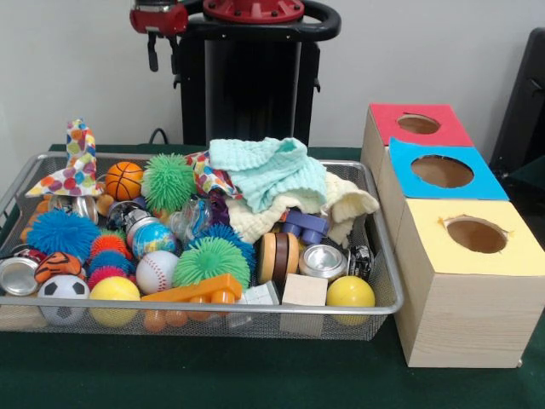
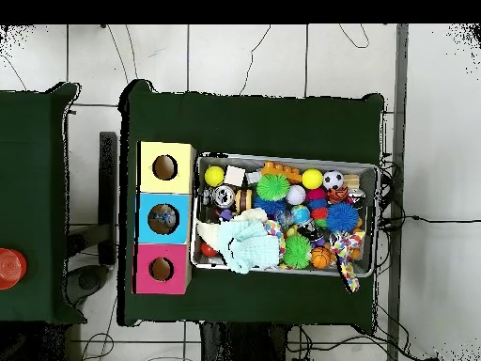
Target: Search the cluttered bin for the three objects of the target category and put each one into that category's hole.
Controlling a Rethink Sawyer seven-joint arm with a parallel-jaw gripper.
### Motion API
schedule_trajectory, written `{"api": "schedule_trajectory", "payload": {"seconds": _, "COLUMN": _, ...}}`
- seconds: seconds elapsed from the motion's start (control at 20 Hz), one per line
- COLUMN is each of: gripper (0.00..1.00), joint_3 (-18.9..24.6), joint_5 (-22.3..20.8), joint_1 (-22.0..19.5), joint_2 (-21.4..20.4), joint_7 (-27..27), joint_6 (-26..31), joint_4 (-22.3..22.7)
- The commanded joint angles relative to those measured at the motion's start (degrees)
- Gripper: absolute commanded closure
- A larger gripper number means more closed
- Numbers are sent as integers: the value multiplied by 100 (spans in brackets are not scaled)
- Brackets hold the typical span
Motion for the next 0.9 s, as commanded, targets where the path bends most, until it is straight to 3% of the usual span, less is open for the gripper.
{"api": "schedule_trajectory", "payload": {"seconds": 0.05, "gripper": 0, "joint_3": -210, "joint_5": 399, "joint_1": 460, "joint_2": 961, "joint_7": -270, "joint_6": -245, "joint_4": -937}}
{"api": "schedule_trajectory", "payload": {"seconds": 0.45, "gripper": 0, "joint_3": 379, "joint_5": -536, "joint_1": 434, "joint_2": 696, "joint_7": 60, "joint_6": 1008, "joint_4": -1278}}
{"api": "schedule_trajectory", "payload": {"seconds": 0.6, "gripper": 0, "joint_3": 831, "joint_5": -993, "joint_1": 139, "joint_2": 544, "joint_7": -42, "joint_6": 1686, "joint_4": -1249}}
{"api": "schedule_trajectory", "payload": {"seconds": 0.7, "gripper": 0, "joint_3": 1263, "joint_5": -1246, "joint_1": -262, "joint_2": 447, "joint_7": -460, "joint_6": 2261, "joint_4": -1123}}
{"api": "schedule_trajectory", "payload": {"seconds": 0.75, "gripper": 0, "joint_3": 1572, "joint_5": -1150, "joint_1": -673, "joint_2": 443, "joint_7": -1026, "joint_6": 2669, "joint_4": -1020}}
{"api": "schedule_trajectory", "payload": {"seconds": 0.85, "gripper": 0, "joint_3": 1636, "joint_5": -1180, "joint_1": -865, "joint_2": 372, "joint_7": -1531, "joint_6": 2837, "joint_4": -1005}}
{"api": "schedule_trajectory", "payload": {"seconds": 0.9, "gripper": 0, "joint_3": 1874, "joint_5": -954, "joint_1": -1224, "joint_2": 231, "joint_7": -2043, "joint_6": 3074, "joint_4": -921}}
